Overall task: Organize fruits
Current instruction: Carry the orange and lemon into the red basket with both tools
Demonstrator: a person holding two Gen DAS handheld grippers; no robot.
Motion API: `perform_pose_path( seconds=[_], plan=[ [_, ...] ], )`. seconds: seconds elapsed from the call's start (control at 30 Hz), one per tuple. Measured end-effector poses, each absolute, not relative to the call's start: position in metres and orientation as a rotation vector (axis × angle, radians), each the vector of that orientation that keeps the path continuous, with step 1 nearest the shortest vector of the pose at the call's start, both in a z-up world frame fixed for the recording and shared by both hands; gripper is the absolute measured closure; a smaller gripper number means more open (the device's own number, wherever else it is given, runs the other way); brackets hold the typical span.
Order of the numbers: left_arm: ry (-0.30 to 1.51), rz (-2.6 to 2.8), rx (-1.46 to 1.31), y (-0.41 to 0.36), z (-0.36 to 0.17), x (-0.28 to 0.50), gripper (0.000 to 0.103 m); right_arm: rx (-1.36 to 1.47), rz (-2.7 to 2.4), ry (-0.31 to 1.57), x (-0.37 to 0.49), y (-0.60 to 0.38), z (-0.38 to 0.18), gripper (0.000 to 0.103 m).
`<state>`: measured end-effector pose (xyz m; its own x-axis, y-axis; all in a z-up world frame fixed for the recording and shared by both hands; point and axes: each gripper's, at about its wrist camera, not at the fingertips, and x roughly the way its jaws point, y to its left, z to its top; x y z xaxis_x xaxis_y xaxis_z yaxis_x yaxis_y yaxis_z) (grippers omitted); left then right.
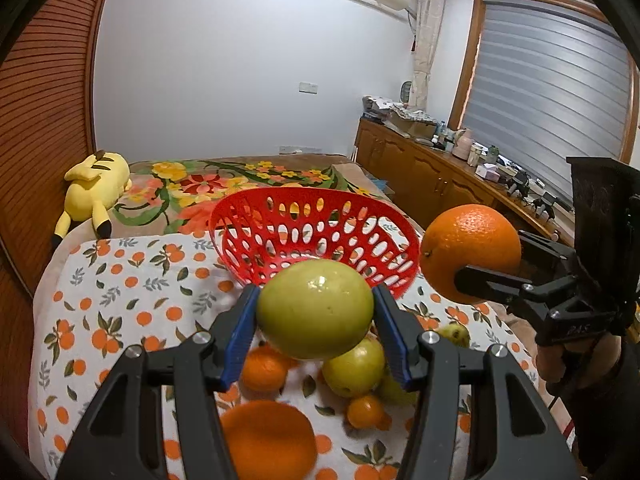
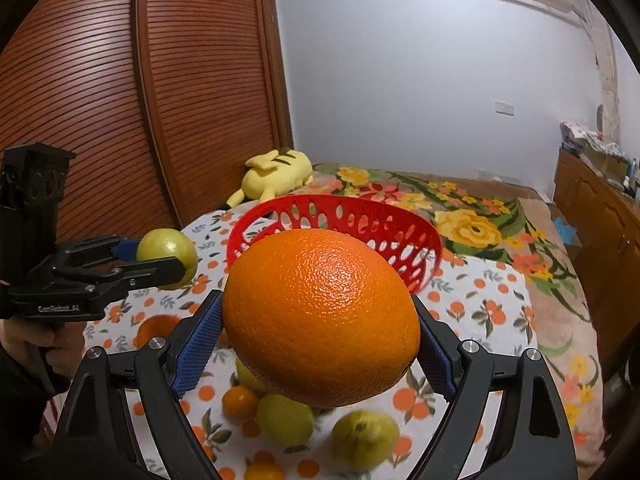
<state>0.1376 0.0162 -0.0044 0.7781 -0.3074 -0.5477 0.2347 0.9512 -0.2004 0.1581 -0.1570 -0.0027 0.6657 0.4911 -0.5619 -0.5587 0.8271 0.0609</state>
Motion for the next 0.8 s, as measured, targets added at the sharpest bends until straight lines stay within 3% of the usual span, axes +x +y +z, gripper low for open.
perform_pose_path(
  seconds=[0.8],
  plan=[
    [0.715, -0.29, -0.094, 0.024, -0.028, 0.233, 0.047, -0.332, 0.649, 0.837, 0.254, -0.105, -0.056, 0.014]
  ],
)
